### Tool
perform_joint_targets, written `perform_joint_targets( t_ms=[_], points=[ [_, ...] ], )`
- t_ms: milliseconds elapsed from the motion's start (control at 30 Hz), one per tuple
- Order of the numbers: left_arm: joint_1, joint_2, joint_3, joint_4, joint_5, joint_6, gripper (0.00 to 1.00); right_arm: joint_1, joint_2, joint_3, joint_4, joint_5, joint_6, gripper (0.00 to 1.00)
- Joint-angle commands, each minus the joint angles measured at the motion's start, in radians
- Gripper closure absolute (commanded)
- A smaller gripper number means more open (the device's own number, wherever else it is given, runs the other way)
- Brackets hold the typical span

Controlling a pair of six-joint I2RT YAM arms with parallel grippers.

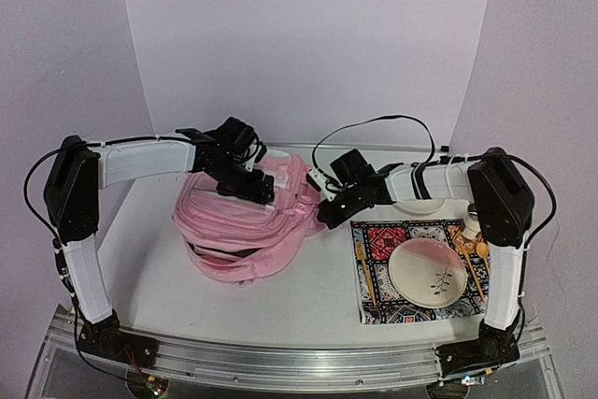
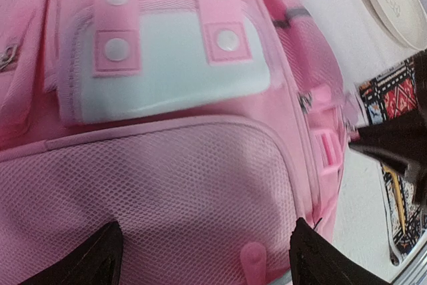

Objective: Pack the student bag
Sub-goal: Rotate the student bag at the center of the board, then place the largest pocket of the student bag.

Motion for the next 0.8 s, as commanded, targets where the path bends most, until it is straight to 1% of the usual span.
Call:
perform_joint_targets(
  t_ms=[0, 100, 200, 333, 433, 567, 667, 733, 767],
  points=[
    [0.049, 0.148, 0.048, -0.013, 0.003, -0.048, 0.13, 0.085, -0.104, -0.050, -0.144, 0.045, 0.067, 1.00],
    [0.051, 0.195, 0.097, 0.000, 0.022, -0.063, 0.13, 0.127, -0.122, -0.073, -0.185, 0.037, 0.123, 1.00],
    [0.051, 0.227, 0.126, 0.020, 0.040, -0.070, 0.14, 0.131, -0.128, -0.085, -0.184, -0.005, 0.203, 1.00],
    [0.054, 0.236, 0.150, 0.045, 0.036, -0.055, 0.14, 0.150, -0.093, -0.033, -0.163, -0.085, 0.293, 1.00],
    [0.061, 0.225, 0.161, 0.052, 0.015, -0.042, 0.13, 0.168, -0.062, 0.009, -0.137, -0.114, 0.355, 0.99],
    [0.062, 0.168, 0.142, 0.066, -0.016, -0.037, 0.11, 0.173, -0.043, 0.038, -0.116, -0.148, 0.412, 0.91],
    [0.062, 0.087, 0.086, 0.082, -0.019, -0.051, 0.09, 0.172, -0.062, 0.040, -0.116, -0.157, 0.414, 0.81],
    [0.062, 0.031, 0.045, 0.087, -0.024, -0.068, 0.07, 0.172, -0.085, 0.030, -0.116, -0.150, 0.414, 0.71],
    [0.061, 0.006, 0.028, 0.088, -0.040, -0.078, 0.07, 0.170, -0.101, 0.020, -0.116, -0.146, 0.416, 0.68]
  ],
)
